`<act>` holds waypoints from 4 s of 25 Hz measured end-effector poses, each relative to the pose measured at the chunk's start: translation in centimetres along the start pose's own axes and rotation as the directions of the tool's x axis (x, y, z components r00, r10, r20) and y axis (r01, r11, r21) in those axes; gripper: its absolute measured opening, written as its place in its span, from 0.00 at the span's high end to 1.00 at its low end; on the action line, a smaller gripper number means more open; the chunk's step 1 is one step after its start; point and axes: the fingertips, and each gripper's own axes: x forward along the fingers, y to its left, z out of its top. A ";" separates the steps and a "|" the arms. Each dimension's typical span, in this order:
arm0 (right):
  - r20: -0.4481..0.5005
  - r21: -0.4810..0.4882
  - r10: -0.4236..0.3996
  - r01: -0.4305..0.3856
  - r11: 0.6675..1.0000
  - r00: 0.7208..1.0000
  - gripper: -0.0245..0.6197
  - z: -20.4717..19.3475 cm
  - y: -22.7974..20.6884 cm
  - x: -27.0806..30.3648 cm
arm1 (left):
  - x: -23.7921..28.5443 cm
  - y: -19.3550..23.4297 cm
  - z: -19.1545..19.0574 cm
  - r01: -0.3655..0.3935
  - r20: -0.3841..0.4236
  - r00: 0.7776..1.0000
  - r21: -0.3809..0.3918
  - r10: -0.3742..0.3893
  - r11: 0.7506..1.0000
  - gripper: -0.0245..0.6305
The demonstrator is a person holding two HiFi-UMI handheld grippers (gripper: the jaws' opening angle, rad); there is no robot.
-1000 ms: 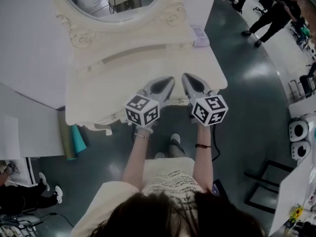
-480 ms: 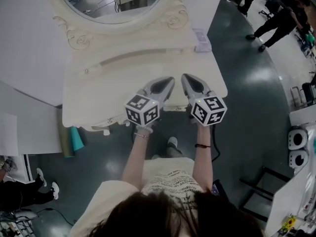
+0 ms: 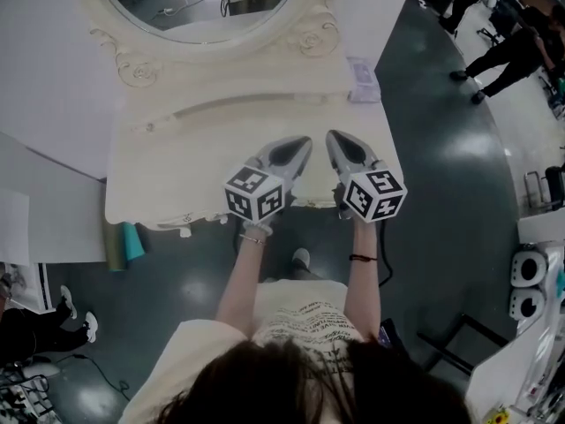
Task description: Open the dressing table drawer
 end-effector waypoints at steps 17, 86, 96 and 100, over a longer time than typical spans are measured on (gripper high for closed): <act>-0.037 0.032 0.061 -0.059 0.998 0.997 0.96 -0.5 -3.4 1.6 | 2.9 1.3 -1.0 -0.085 -0.031 0.996 -0.023 0.084 0.996 0.96; -0.274 0.158 -0.170 0.218 0.963 0.947 0.77 -8.9 -14.3 14.5 | 10.1 14.2 -7.4 -0.039 -0.212 0.977 -0.219 -0.009 0.975 0.96; -0.312 0.170 -0.206 0.268 0.948 0.927 0.75 -10.1 -15.7 15.5 | 11.0 15.0 -7.5 -0.025 -0.231 0.972 -0.224 -0.028 0.974 0.96; -0.327 0.174 -0.216 0.283 0.943 0.920 0.75 -10.7 -16.0 15.8 | 11.3 15.2 -7.8 -0.018 -0.243 0.969 -0.222 -0.037 0.975 0.96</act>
